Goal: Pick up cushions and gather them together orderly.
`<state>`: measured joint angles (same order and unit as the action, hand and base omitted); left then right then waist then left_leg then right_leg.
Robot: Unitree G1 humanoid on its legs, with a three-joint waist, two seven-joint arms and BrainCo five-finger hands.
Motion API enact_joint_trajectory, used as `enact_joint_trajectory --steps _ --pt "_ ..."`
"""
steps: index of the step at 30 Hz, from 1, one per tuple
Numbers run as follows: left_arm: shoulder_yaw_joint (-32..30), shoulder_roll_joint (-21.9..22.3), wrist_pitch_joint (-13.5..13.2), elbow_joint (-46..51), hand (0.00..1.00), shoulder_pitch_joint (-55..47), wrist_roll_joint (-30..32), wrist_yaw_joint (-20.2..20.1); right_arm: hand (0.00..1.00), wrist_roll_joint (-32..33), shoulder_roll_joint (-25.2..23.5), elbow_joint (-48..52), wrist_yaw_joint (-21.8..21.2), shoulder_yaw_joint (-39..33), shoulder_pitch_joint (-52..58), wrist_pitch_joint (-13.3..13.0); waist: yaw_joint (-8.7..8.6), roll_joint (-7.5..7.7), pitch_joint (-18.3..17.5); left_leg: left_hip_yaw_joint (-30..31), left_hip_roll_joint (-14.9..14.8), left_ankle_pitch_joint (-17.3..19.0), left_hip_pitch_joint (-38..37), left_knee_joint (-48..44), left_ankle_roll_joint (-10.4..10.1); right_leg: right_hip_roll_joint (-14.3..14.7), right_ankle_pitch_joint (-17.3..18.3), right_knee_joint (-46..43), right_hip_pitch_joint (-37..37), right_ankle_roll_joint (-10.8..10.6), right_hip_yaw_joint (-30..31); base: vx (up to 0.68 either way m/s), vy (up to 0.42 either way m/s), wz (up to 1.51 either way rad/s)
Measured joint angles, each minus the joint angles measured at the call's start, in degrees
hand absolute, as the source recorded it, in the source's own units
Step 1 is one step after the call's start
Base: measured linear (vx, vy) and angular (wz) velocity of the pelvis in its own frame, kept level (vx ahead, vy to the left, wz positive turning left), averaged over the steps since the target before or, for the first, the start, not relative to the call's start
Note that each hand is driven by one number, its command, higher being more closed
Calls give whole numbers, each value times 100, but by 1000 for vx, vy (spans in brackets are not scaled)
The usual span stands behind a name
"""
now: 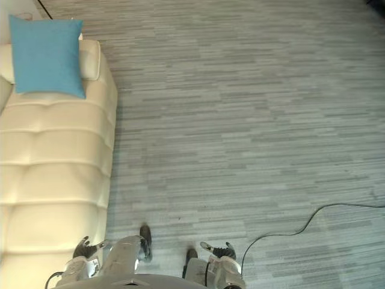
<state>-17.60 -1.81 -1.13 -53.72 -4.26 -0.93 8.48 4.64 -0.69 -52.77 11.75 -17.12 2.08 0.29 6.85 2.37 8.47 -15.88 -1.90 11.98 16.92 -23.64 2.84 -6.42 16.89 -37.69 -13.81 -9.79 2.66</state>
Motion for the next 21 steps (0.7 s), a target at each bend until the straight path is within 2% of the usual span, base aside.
enact_joint_trajectory --steps 1,2,3,4,5,6,7,8,9,10,11,12,13,14,15,16,17,18,19,20,21 --pt "133 -95 20 -101 0 -5 2 11 0 -42 18 3 -35 7 -1 -7 -118 44 -28 21 140 248 -238 -142 41 -104 -298 -1484 -346 -456 1 402 134 17" --pt "199 -117 48 -102 0 -18 3 13 0 -52 18 8 -41 14 -5 -10 -143 38 -31 27 168 351 -332 -180 56 -118 -492 -1870 -410 -482 -45 527 136 22" --pt "252 -118 66 -84 0 -52 3 18 0 -57 38 7 -58 9 -17 -8 -124 -32 13 92 237 564 -618 -243 136 -212 -721 -2544 -503 -230 -334 473 83 11" --pt "258 -110 104 -82 0 -48 4 26 0 -60 63 21 -68 -2 -17 -5 -149 -38 11 174 276 765 -913 -236 196 -344 -626 -2890 -548 230 -740 583 58 15" --pt "266 -100 112 -73 0 -41 4 39 0 -62 83 30 -76 -2 -31 -5 -193 -75 20 265 276 923 -1133 -196 225 -379 -477 -2971 -633 465 -1039 485 15 21" --pt "271 -99 115 -65 0 -40 3 46 0 -62 87 49 -78 -7 -43 -5 -217 -93 32 324 276 1004 -1251 -165 245 -378 -388 -2938 -690 582 -1175 501 -16 25" --pt "323 -81 121 -43 0 -18 3 79 0 -62 88 190 -87 -58 -55 -6 -244 -124 48 459 272 1146 -1562 4 234 -351 -97 -2676 -991 817 -1450 521 -29 41" --pt "451 -40 121 -41 0 40 9 94 0 -60 107 241 -107 -116 -42 -12 -302 -173 48 612 243 1215 -1792 218 207 -290 -3 -1821 -1332 793 -1608 529 -35 51" --pt "510 -18 120 -44 0 70 11 112 0 -39 127 245 -110 -153 -57 -13 -340 -186 58 660 227 1217 -1894 331 186 -245 -53 -1214 -1437 777 -1631 561 -64 76" --pt "612 17 118 -109 0 143 77 124 0 -41 174 231 -111 -192 -94 -19 -424 -201 95 801 197 1181 -2235 657 71 -123 -448 300 -1528 717 -1604 595 -113 89" --pt "666 70 119 -161 0 157 189 123 0 -41 215 208 -110 -250 -55 -8 -498 -224 108 1003 153 1194 -2626 968 -48 -35 -1187 1541 -1519 739 -1505 658 -148 92" --pt "652 119 119 -175 0 151 257 130 0 -55 230 192 -109 -248 -53 -4 -524 -264 102 1120 100 1196 -2789 1079 -85 45 -1551 1822 -1459 725 -1413 766 -211 101" --pt "643 202 118 -239 0 157 373 129 0 -52 229 97 -117 -260 -64 1 -570 -253 69 1443 -9 1129 -3012 1123 -201 202 -2440 1944 -1257 977 -1143 817 -237 74" --pt "626 338 104 -315 0 291 478 119 0 -76 309 14 -112 -342 -229 -7 -460 -487 161 1648 -188 901 -2992 984 -374 226 -2038 1477 -1265 1049 -1231 774 -230 68" --pt "607 383 108 -326 0 325 518 118 0 -118 323 -7 -113 -379 -264 -5 -455 -503 181 1732 -172 743 -2975 868 -423 174 -1835 1225 -1306 1051 -1288 708 -219 44" --pt "461 486 97 -291 0 316 563 132 0 -136 352 2 -113 -436 -281 -7 -468 -567 184 1779 -165 302 -2851 327 -387 78 -1402 813 -1220 1086 -1389 674 -216 63" --pt "288 533 98 -289 0 315 561 149 0 -172 347 14 -112 -322 -277 -6 -521 -656 214 1762 -263 -172 -2451 -812 -459 50 -1115 908 -799 1093 -1559 797 -218 56" --pt "264 539 99 -289 0 315 561 150 0 -173 347 14 -112 -304 -277 -7 -525 -673 222 1763 -285 -253 -2380 -980 -474 55 -1091 930 -739 1089 -1598 637 -141 52" --pt "106 589 101 -206 0 296 551 137 0 -177 353 36 -107 -169 -272 -12 -455 -705 260 1644 -537 -389 -1694 -2623 -600 158 -866 1184 -260 1113 -1662 572 -84 18" --pt "48 601 101 -94 0 274 548 134 0 -175 323 28 -95 -96 -305 -9 -359 -772 272 1340 -787 -267 -1297 -3478 -547 267 -783 1318 94 1132 -1672 514 -56 21" --pt "26 579 103 53 0 267 499 128 0 -161 206 19 -79 -95 -314 -9 -248 -663 339 929 -997 -44 -759 -4095 -435 269 -667 1558 608 1112 -1724 492 -44 5"
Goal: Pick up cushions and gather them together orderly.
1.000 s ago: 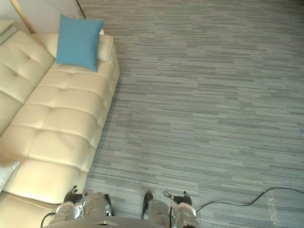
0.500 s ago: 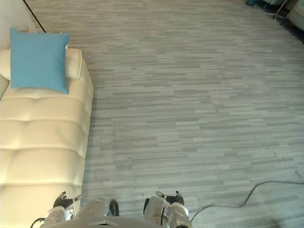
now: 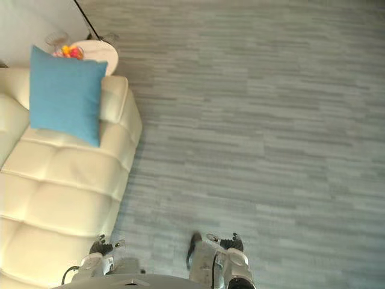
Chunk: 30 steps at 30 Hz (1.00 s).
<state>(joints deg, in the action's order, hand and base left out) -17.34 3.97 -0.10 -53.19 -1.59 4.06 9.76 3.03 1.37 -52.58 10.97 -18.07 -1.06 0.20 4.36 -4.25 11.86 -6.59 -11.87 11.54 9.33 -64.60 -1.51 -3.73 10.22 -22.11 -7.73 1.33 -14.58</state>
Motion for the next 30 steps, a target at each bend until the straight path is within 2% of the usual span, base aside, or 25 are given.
enact_joint_trajectory --steps 2,4,5,6,7,8,9,10,11,12,13,14,16,17,18,19,20,22,23,24,26,27,28,29,30 --pt "25 -8 -6 124 0 -9 -22 0 0 3 -81 -3 34 2 4 2 54 57 1 -278 -62 202 447 101 30 -60 47 317 404 -76 -54 449 37 14" --pt "71 -17 -16 262 0 -9 -77 4 0 8 -123 1 40 70 9 3 74 83 2 -598 -72 423 1040 894 59 -235 175 596 809 -319 -168 427 127 24" --pt "118 -24 -42 278 0 -7 -91 2 0 6 -122 13 40 104 5 2 74 82 3 -780 -57 438 1175 1642 41 -328 220 650 996 -438 -228 448 216 32" --pt "170 -29 -58 278 0 -16 -109 4 0 5 -122 19 47 98 62 3 91 75 -3 -961 2 202 1156 2844 -6 -422 307 661 1153 -574 -287 548 308 33" --pt "228 -28 -60 245 0 -36 -126 -13 0 5 -80 29 53 81 121 3 104 8 -55 -961 65 -569 1131 3731 108 -426 493 655 1271 -811 -326 445 259 33" --pt "266 -112 -74 227 0 49 -154 -11 0 6 -147 -23 72 88 95 39 133 221 -56 -1083 320 -477 1027 3789 202 -626 557 670 1349 -869 -225 435 238 38" --pt "292 -199 -91 202 0 46 -156 -8 0 -2 -231 -22 70 94 111 42 125 372 -97 -1067 507 -339 1005 3903 204 -705 409 811 1372 -688 -146 339 161 30" --pt "264 -216 -103 200 0 53 -221 -15 0 -4 -269 -18 69 87 98 44 170 439 -127 -1049 569 -174 1016 3823 263 -745 259 830 1405 -648 -87 451 221 19" --pt "260 -250 -107 208 0 58 -222 -13 0 -17 -282 -10 66 85 90 54 224 479 -150 -1030 650 -31 981 3665 399 -845 195 560 1379 -711 31 438 227 15" --pt "307 -231 -101 160 0 56 -227 -11 0 -53 -284 -8 65 86 80 54 192 491 -148 -1038 711 166 835 3581 432 -1000 169 -119 1210 -844 163 519 261 19" --pt "362 -270 -101 82 0 59 -237 -9 0 -105 -289 -8 47 107 81 56 175 502 -134 -1031 806 321 610 3578 478 -1194 1 -1189 862 -1043 346 507 218 36" --pt "454 -357 -68 -4 0 58 -247 -10 0 -121 -309 -11 26 158 106 74 94 510 -129 -992 894 451 265 3577 524 -1318 -128 -2719 341 -1237 606 419 135 34" --pt "475 -391 -8 -44 0 11 -246 -4 0 -126 -291 98 20 236 96 55 4 528 -140 -937 944 467 -110 3687 534 -1310 21 -3640 -85 -1151 562 373 29 42" --pt "491 -386 3 -40 0 -29 -250 -4 0 -126 -294 151 19 234 95 43 19 525 -149 -910 940 467 -426 3975 534 -1256 167 -3720 -379 -983 321 382 -28 30" --pt "490 -385 4 -39 0 -33 -254 -4 0 -126 -301 171 19 236 95 26 24 525 -152 -896 935 467 -511 4071 533 -1241 207 -3650 -497 -919 246 299 -54 19" --pt "482 -380 12 -43 0 -38 -273 -3 0 -126 -303 183 16 231 85 0 30 535 -151 -877 926 467 -692 4265 530 -1201 308 -3363 -676 -769 116 271 -100 18" --pt "467 -358 15 -44 0 -57 -274 -2 0 -118 -294 179 14 217 102 3 13 526 -152 -821 916 453 -841 4416 505 -1138 402 -2905 -798 -723 52 209 -118 24" --pt "454 -338 14 -46 0 -65 -273 2 0 -122 -263 180 9 218 83 -1 -47 450 -144 -623 770 502 -1027 4605 297 -853 429 -1583 -916 -685 84 243 -216 32" --pt "457 -342 12 -73 0 -56 -273 2 0 -123 -261 175 4 218 82 0 -78 461 -151 -512 686 527 -1054 4645 176 -716 252 -825 -960 -691 229 287 -322 53" --pt "452 -371 10 -131 0 -24 -269 2 0 -123 -259 170 3 213 99 4 -120 501 -165 -328 630 571 -1074 4682 20 -599 -85 -21 -972 -705 497 248 -299 60" --pt "435 -397 11 -196 0 -4 -269 5 0 -125 -217 110 3 199 135 5 -137 536 -175 -70 544 676 -1150 4685 -216 -476 -923 330 -869 -747 703 310 -357 57" --pt "354 -334 8 -251 0 -5 -268 5 0 -125 -79 -24 -9 172 97 8 -84 395 -205 263 417 665 -1227 4815 -300 -326 -671 85 -766 -636 522 353 -415 52" --pt "320 -312 3 -252 0 -18 -258 7 0 -125 -49 -32 -5 86 117 6 -89 387 -210 418 433 571 -1314 4924 -348 -376 -309 -397 -908 -563 484 268 -317 44" --pt "293 -291 2 -258 0 -30 -257 10 0 -125 -34 -55 -5 82 135 13 -93 385 -211 467 438 564 -1379 4946 -363 -412 -128 -619 -944 -514 440 276 -314 52" --pt "181 -234 0 -258 0 -65 -259 28 0 -125 -2 -66 -27 65 176 13 -96 339 -237 560 367 560 -1332 4679 -369 -441 200 -909 -899 -422 294 280 -283 55"
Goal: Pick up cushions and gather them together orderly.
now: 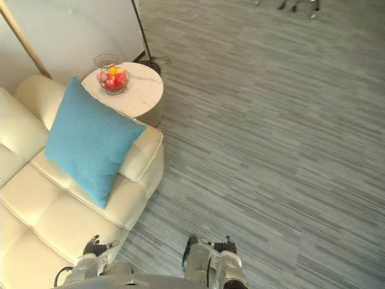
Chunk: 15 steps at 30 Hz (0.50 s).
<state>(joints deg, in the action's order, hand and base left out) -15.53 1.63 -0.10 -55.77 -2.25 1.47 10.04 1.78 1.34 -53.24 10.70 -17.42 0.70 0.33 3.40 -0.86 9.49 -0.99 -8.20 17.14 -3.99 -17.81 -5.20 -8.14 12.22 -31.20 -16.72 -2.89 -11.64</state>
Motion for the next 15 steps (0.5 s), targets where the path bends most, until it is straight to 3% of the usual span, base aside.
enact_joint_trajectory --steps 2,3,5,7,9,10,12,13,14,15 --pt "-114 25 -1 18 0 3 -12 -2 0 1 26 28 -7 47 32 -8 -27 -30 -3 150 -166 -22 601 -1193 -62 28 143 -3 185 82 -244 254 -235 58" --pt "-239 99 -10 164 0 -18 -19 0 0 6 37 40 3 75 32 -8 31 -94 13 29 -485 -303 1370 -2816 -103 98 266 48 494 261 -528 229 -168 38" --pt "-218 88 -11 239 0 -14 -19 -3 0 8 33 38 4 165 27 -9 86 -98 11 -194 -574 -302 1616 -3196 -46 115 296 112 630 295 -578 233 -104 21" --pt "-88 89 -15 288 0 12 -20 -11 0 13 9 50 4 271 22 -7 121 -123 -9 -909 -591 -561 1918 -2772 279 102 301 360 970 236 -760 195 11 31" --pt "-15 60 -12 277 0 18 -17 -15 0 16 -37 62 2 260 21 -8 99 -82 -84 -1123 -539 -560 1739 -2347 226 47 193 551 1124 138 -830 189 54 75" --pt "48 -33 -15 281 0 47 -12 -32 0 19 -99 55 1 198 85 -6 94 17 -96 -1389 -492 -656 1667 -2038 71 25 19 1002 1311 87 -872 188 78 107" --pt "43 -111 -42 276 0 60 -24 -49 0 23 -197 50 0 93 -9 5 143 117 -5 -1619 -463 -938 1923 -2289 25 -59 -151 1442 1615 32 -1025 147 111 90" --pt "13 -98 -68 247 0 29 -11 -34 0 25 -150 2 2 36 34 5 145 132 -69 -1780 -192 -874 1631 -1029 220 -147 -259 1632 1739 -56 -1091 153 149 71" --pt "93 -48 -64 115 0 -48 -30 -42 0 25 -30 -20 1 39 -19 0 130 -6 -132 -1794 -86 -894 1376 -381 402 -82 -285 1658 1760 -80 -1046 107 141 52" --pt "104 -66 -66 95 0 -38 -30 -42 0 19 -35 -39 -6 49 -65 -2 123 10 -126 -1797 -9 -899 1328 -252 409 -128 -284 1642 1780 -93 -1016 103 165 29"
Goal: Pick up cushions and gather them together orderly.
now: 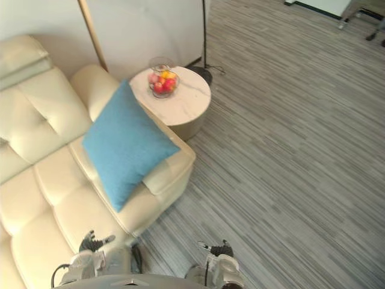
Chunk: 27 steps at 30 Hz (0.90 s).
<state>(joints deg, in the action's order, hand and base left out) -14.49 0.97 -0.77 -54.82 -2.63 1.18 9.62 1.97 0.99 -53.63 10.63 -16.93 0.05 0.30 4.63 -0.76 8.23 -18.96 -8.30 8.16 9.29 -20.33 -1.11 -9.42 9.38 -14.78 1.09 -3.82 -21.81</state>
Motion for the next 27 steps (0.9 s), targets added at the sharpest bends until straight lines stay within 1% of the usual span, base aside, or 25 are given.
enact_joint_trajectory --steps 1,2,3,4,5,6,7,8,9,11,12,13,14,15,17,18,19,20,21,23,24,25,27 --pt "19 -79 -32 14 0 4 -3 -2 0 -3 -29 -118 -4 2 -121 -3 29 68 26 -8 109 -5 -78 107 22 -104 -34 -147 -41 -51 149 88 189 25" --pt "21 -120 -34 -11 0 19 1 0 0 -12 -97 -178 -10 8 -181 9 33 137 64 34 243 36 -278 207 87 -290 -32 -740 -125 -58 263 72 154 24" --pt "19 -130 -33 -37 0 18 2 0 0 -12 -118 -178 -11 16 -164 7 18 149 74 79 291 54 -383 242 115 -382 -41 -1045 -168 -71 260 62 154 51" --pt "55 -160 -22 -95 0 15 7 -1 0 -14 -171 -139 -14 82 -30 6 -15 212 70 256 431 147 -633 356 215 -641 -162 -1980 -338 -204 358 40 97 68" --pt "83 -188 -10 -100 0 -9 9 -2 0 -20 -205 -91 -16 105 32 -22 -52 216 79 401 500 230 -741 349 244 -745 -178 -2633 -596 -252 646 55 96 83" --pt "86 -227 -3 -99 0 -25 11 -1 0 -18 -217 -96 -28 108 70 -3 -91 280 29 553 528 281 -779 340 263 -707 -3 -2836 -697 -249 834 50 22 91" --pt "69 -250 15 -101 0 -35 12 0 0 -17 -226 -87 -34 108 124 -16 -111 315 6 776 541 308 -821 354 303 -551 198 -2915 -796 -235 1039 57 -14 101" --pt "16 -228 13 -98 0 -40 12 -1 0 -15 -211 -81 -31 104 135 -34 -115 312 7 985 541 313 -825 356 308 -361 360 -2792 -992 -192 1230 48 -22 95" --pt "-40 -208 15 -94 0 -37 11 1 0 -15 -205 -81 -31 104 135 -46 -125 306 3 1095 541 316 -815 358 304 -272 406 -2635 -1094 -197 1318 32 -32 76" --pt "-119 -180 18 -97 0 -31 12 3 0 -12 -201 -74 -30 103 136 -60 -166 288 -7 1392 540 337 -787 352 267 -4 420 -2016 -1246 -161 1625 48 -84 71" --pt "-135 -170 17 -95 0 -26 13 6 0 -10 -197 -64 -31 103 146 -58 -182 276 -15 1571 540 369 -731 326 208 179 399 -1507 -1248 -143 1889 46 -127 81" --pt "-141 -165 16 -93 0 -37 12 5 0 -9 -194 -63 -30 103 157 -54 -181 279 -17 1664 545 404 -718 283 142 268 314 -1164 -1189 -118 2065 95 -229 100" --pt "-185 -165 17 -76 0 -39 13 4 0 -10 -212 -67 -30 100 234 -46 -174 382 -92 1846 659 509 -633 105 12 262 16 -569 -1095 -6 2177 103 -231 94" --pt "-245 -116 17 -117 0 -42 12 10 0 -8 -217 -66 -43 90 280 -39 -172 439 -176 1940 704 580 -604 -34 -70 225 -225 -657 -1081 -160 2132 196 -310 81" --pt "-349 79 13 -117 0 -105 12 13 0 -8 -76 -95 -41 89 326 -2 -104 201 -370 2044 481 636 -534 -61 -219 382 -146 -616 -1086 -67 1937 240 -258 30" --pt "-439 156 16 -123 0 -156 11 15 0 -11 -16 -80 -41 88 315 -10 -119 27 -456 2065 347 635 -548 -22 -278 491 -175 -489 -1009 -30 1824 223 -178 16" --pt "-477 210 17 -137 0 -171 10 14 0 -12 8 -80 -41 85 316 -10 -136 -37 -497 2064 295 616 -560 48 -310 541 -191 -408 -952 -10 1776 202 -149 15" --pt "-550 267 17 -152 0 -184 10 13 0 -12 24 -87 -41 84 324 -4 -128 -78 -521 2062 238 562 -687 235 -384 604 -210 -281 -823 15 1729 106 -85 12" --pt "-572 281 17 -161 0 -205 9 13 0 -13 22 -87 -41 85 323 -4 -129 -80 -521 2063 196 541 -761 331 -412 635 -223 -234 -741 33 1688 154 -124 12" --pt "-576 224 19 -206 0 -195 7 2 0 -15 -38 -87 -37 82 321 -4 -125 -9 -534 2067 105 436 -997 653 -483 737 -281 51 -500 73 1624 145 -94 7" --pt "-574 214 19 -207 0 -196 7 2 0 -16 -31 -84 -35 79 314 -5 -125 9 -551 2059 100 408 -1032 702 -492 745 -300 105 -476 76 1627 87 -28 -3" --pt "-563 169 27 -215 0 -201 6 2 0 -17 -38 -34 -27 60 297 -1 -133 72 -622 2045 109 327 -1036 829 -488 746 -373 242 -468 72 1635 65 4 -2" --pt "-546 104 30 -215 0 -194 6 3 0 -20 -51 182 -20 48 334 11 -144 116 -612 2044 134 249 -1065 958 -476 738 -493 450 -399 53 1642 37 34 0"
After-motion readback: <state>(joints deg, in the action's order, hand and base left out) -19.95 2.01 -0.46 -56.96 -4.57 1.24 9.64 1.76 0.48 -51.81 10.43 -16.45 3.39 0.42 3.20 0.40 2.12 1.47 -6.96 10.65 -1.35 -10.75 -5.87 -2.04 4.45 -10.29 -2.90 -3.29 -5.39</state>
